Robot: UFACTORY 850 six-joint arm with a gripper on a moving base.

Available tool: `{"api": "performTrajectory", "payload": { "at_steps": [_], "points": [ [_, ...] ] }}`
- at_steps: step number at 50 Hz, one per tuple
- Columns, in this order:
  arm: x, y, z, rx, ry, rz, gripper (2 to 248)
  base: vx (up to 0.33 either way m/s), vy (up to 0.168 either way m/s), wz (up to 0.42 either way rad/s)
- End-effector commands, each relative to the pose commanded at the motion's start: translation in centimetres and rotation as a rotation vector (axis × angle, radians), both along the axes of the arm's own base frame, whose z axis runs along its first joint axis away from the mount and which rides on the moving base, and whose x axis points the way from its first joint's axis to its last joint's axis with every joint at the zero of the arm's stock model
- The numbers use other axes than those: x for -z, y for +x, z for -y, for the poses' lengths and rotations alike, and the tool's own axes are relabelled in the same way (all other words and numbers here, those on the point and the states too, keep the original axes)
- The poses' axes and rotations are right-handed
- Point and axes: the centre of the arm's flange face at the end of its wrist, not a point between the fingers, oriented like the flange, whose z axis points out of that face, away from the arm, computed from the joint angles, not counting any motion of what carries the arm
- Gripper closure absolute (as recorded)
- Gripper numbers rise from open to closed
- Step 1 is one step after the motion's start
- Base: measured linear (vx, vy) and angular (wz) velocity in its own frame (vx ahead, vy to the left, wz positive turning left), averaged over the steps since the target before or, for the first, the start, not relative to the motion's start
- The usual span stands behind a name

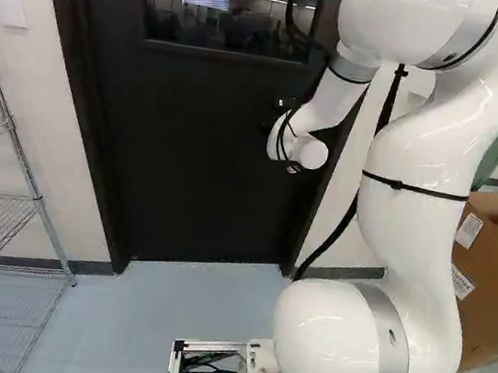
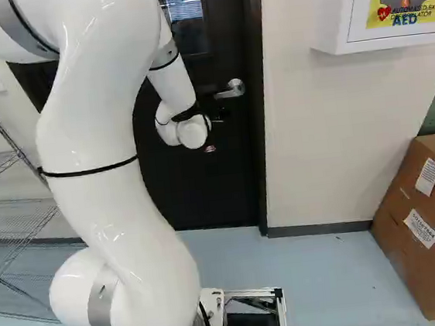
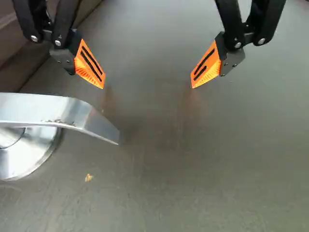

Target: Open the door and move inside

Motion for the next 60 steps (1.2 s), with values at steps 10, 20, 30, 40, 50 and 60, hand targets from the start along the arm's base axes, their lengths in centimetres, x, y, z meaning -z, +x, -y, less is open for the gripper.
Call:
{"api": "performTrajectory", "payload": {
  "at_steps": [10,20,30,40,50,60],
  "points": [
    [0.1,1.0,-0.2,-0.005,0.0,0.005,3,0.0,0.0,0.0],
    [0.2,2.0,-0.4,-0.011,-0.001,0.01,3,0.0,0.0,0.0],
    [0.4,3.4,-0.9,-0.02,-0.001,0.018,3,0.0,0.0,0.0],
    [0.6,5.0,-1.4,-0.031,-0.002,0.027,3,0.0,0.0,0.0],
    [0.8,6.5,-2.0,-0.041,-0.002,0.037,3,0.0,0.0,0.0],
    [1.0,8.1,-2.5,-0.051,-0.003,0.048,3,0.0,0.0,0.0]
  ]
}}
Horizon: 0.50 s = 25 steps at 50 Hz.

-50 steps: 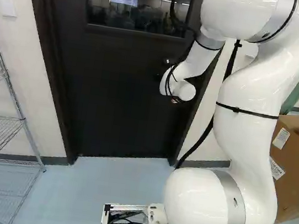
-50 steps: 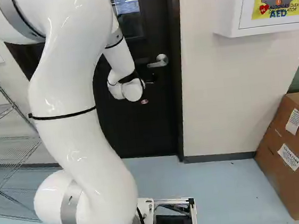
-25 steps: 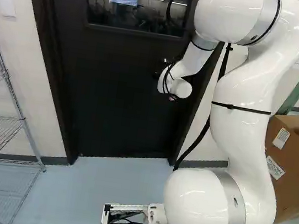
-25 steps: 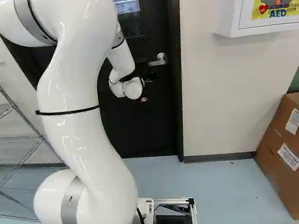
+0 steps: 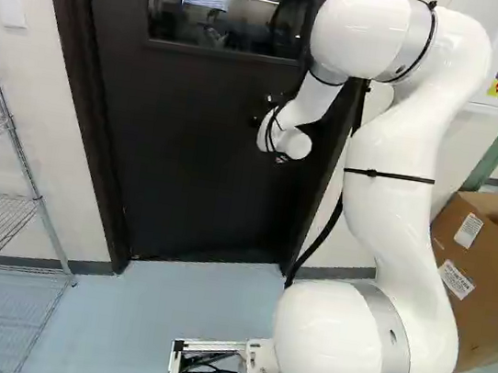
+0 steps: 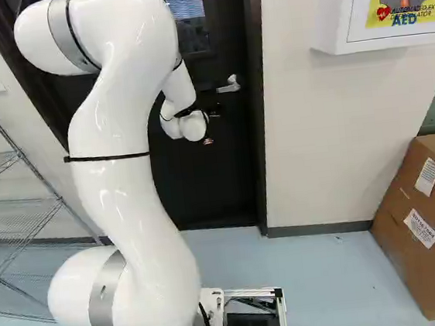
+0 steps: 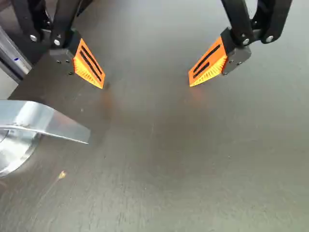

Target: Open the door and move inside

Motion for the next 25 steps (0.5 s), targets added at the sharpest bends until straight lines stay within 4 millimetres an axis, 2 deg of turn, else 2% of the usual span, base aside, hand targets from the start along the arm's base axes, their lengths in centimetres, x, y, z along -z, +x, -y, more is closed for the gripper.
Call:
{"api": "performTrajectory", "payload": {
  "at_steps": [25],
  "points": [
    [0.8,4.7,-1.1,-0.03,-0.007,0.037,3,0.0,0.0,0.0]
  ]
}}
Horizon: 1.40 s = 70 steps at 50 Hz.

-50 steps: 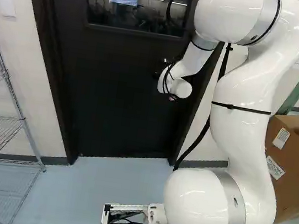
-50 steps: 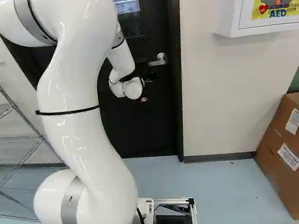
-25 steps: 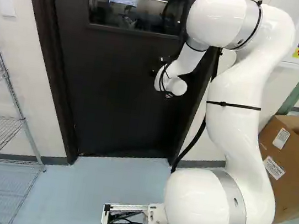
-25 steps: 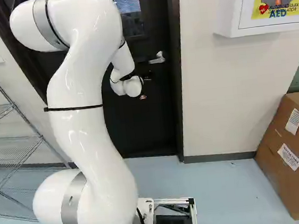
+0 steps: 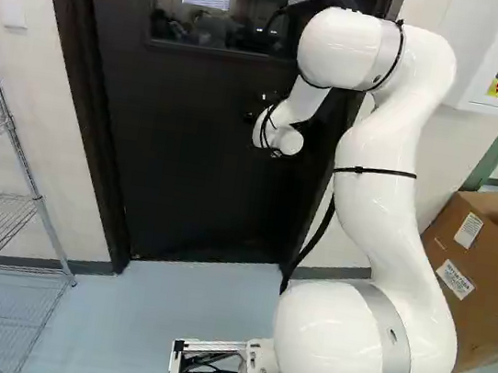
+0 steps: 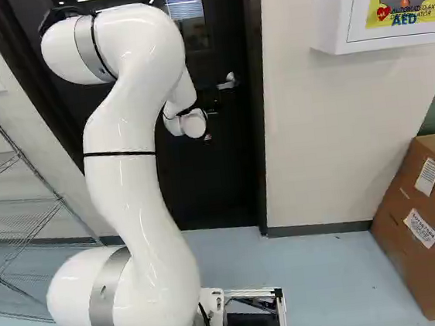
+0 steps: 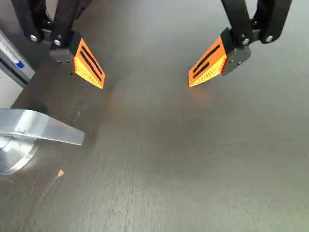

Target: Open the door and move inside

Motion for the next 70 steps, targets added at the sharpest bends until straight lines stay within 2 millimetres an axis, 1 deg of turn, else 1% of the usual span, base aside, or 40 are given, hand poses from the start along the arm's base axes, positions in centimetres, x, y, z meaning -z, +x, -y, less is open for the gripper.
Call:
{"api": "performTrajectory", "payload": {
  "at_steps": [26,39,47,70],
  "points": [
    [1.1,5.0,-1.3,-0.048,-0.02,0.047,3,0.0,0.0,0.0],
    [1.5,6.8,-1.7,-0.054,-0.021,0.066,3,0.0,0.0,0.0],
    [1.6,7.2,-1.9,-0.056,-0.021,0.071,3,0.0,0.0,0.0],
    [1.6,7.3,-1.9,-0.056,-0.021,0.072,3,0.0,0.0,0.0]
  ]
}}
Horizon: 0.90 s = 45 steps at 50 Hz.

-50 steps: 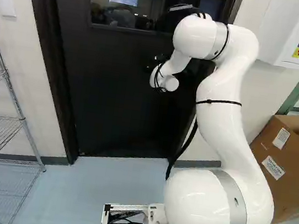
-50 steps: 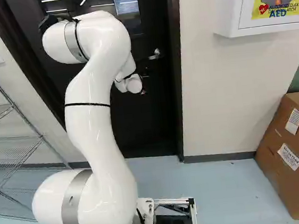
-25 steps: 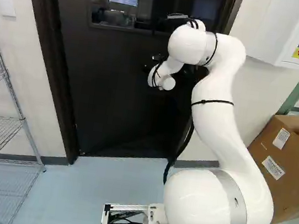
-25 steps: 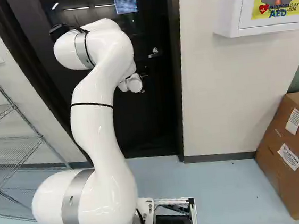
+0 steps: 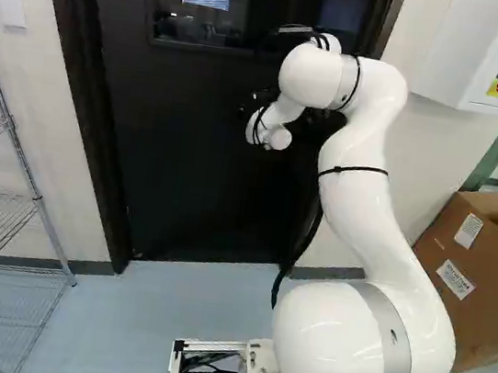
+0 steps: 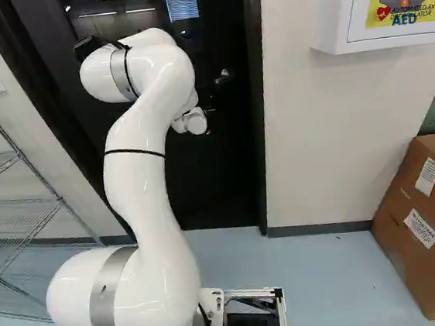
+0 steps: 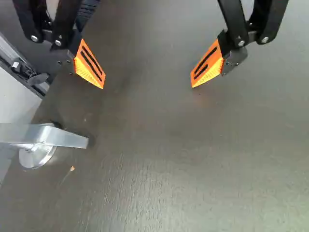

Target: Open the door and move inside

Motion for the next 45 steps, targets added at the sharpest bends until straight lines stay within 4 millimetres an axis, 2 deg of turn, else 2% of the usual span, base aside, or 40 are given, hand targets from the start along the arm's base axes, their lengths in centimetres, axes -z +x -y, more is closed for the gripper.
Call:
{"api": "performTrajectory", "payload": {
  "at_steps": [34,45],
  "points": [
    [0.0,0.0,0.0,0.0,0.0,0.0,3,0.0,0.0,0.0],
    [-0.3,-1.2,0.4,0.006,0.0,-0.013,3,0.0,0.0,0.0]
  ]
}}
